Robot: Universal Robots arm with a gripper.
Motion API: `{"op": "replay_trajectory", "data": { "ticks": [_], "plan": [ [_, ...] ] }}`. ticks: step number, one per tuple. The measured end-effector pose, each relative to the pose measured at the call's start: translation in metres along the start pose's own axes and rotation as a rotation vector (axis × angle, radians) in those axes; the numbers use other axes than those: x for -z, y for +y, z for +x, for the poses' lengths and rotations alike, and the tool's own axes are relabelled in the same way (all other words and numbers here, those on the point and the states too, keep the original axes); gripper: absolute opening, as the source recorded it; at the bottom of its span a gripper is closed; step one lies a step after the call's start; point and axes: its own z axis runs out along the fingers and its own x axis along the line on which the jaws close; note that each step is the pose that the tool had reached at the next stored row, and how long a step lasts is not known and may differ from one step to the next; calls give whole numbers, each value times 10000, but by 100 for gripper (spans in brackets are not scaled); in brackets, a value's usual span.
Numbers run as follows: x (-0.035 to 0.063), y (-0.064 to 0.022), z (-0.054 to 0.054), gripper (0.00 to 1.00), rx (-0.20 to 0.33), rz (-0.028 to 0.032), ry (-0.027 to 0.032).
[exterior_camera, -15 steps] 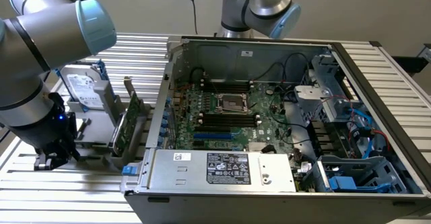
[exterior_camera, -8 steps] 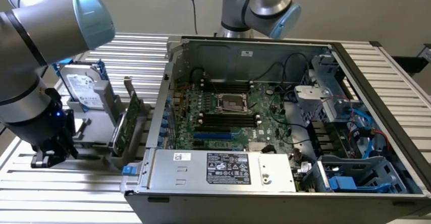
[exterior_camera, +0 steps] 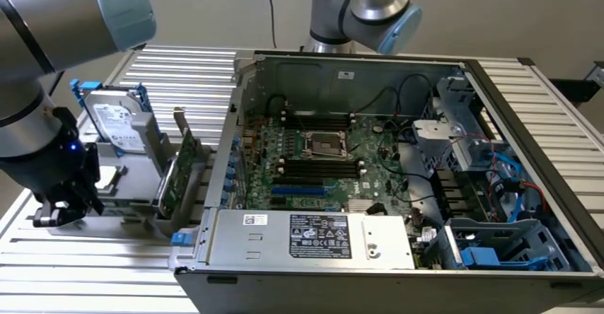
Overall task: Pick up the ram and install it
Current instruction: 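Pick up the ram and move it above insertion slot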
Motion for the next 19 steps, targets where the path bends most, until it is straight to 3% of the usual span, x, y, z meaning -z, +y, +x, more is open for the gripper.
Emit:
{"op": "replay_trajectory", "data": {
  "ticks": [11, 19],
  "plan": [
    [316, -62, -21, 14, -5, -61, -5],
    [463, -136, -64, 14, -10, -120, -10]
  ]
}}
